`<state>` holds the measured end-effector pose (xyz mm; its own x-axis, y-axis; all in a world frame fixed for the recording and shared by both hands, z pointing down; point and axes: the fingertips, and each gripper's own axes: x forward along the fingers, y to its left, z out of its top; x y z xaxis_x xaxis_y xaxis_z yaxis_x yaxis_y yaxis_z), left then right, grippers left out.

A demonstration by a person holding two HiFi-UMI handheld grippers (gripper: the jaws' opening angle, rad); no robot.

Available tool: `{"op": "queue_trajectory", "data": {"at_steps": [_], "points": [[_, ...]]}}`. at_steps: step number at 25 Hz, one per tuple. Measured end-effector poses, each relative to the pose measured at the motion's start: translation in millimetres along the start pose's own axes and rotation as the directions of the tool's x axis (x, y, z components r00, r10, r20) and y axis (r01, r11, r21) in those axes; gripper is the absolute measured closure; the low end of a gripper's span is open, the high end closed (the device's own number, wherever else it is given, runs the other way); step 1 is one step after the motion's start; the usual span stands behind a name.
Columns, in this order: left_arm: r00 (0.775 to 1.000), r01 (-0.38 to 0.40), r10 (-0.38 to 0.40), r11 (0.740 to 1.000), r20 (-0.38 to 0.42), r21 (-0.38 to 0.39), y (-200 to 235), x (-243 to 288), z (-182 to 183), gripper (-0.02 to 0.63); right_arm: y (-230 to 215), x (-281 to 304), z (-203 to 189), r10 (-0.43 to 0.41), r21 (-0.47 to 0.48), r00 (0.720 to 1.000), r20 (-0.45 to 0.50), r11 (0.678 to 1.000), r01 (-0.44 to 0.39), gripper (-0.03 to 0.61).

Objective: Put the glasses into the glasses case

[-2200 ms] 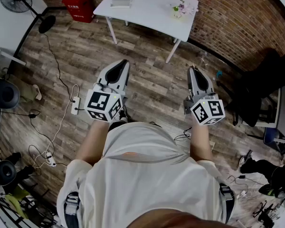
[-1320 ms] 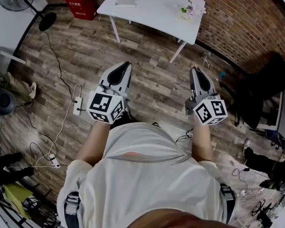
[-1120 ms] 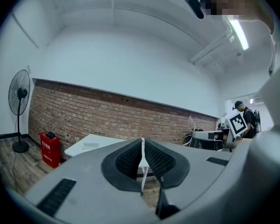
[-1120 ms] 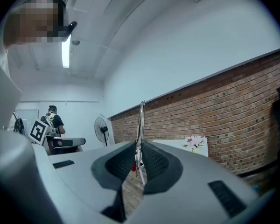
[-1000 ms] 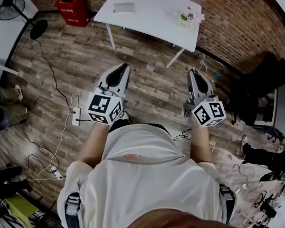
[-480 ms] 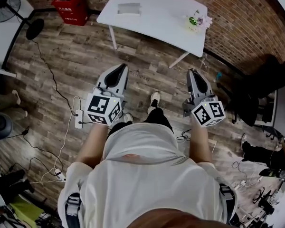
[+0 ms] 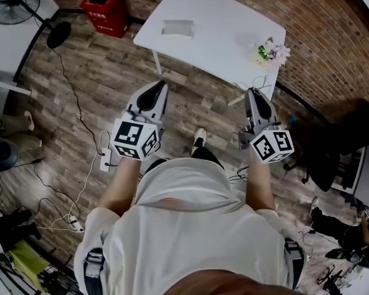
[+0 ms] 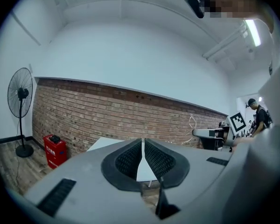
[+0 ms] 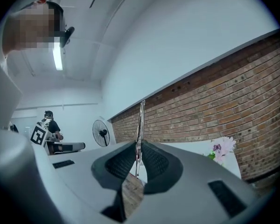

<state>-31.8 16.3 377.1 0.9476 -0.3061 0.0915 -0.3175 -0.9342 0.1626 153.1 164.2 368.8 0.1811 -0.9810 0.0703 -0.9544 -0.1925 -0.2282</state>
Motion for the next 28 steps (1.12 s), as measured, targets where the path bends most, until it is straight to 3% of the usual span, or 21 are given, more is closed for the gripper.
{"op": "queue_trajectory", "data": {"at_steps": [6, 14, 20, 24, 28], "points": [[1.000, -0.012, 0.012, 1.000, 0.004, 0.013, -12, 84, 20, 0.584, -76, 39, 28, 0.032, 0.007, 0.999, 0.003, 0.999, -0.032, 0.485], [0.998, -0.065, 0.065, 0.998, -0.009, 0.017, -7, 162, 28, 0.584, -155, 93, 35, 0.080, 0.051, 0.997, -0.022, 0.996, -0.079, 0.485], [0.994, -0.110, 0.110, 0.994, -0.004, -0.011, 23, 189, 23, 0.584, -168, 140, 40, 0.132, 0.020, 0.990, -0.055, 0.991, -0.131, 0.485], [0.992, -0.126, 0.127, 0.990, 0.002, -0.059, 67, 202, 25, 0.584, -160, 188, 37, 0.144, 0.012, 0.986, -0.086, 0.990, -0.144, 0.485], [0.990, -0.140, 0.140, 0.989, -0.006, -0.038, 125, 211, 32, 0.584, -140, 244, 33, 0.143, 0.016, 0.984, -0.110, 0.990, -0.142, 0.485]]}}
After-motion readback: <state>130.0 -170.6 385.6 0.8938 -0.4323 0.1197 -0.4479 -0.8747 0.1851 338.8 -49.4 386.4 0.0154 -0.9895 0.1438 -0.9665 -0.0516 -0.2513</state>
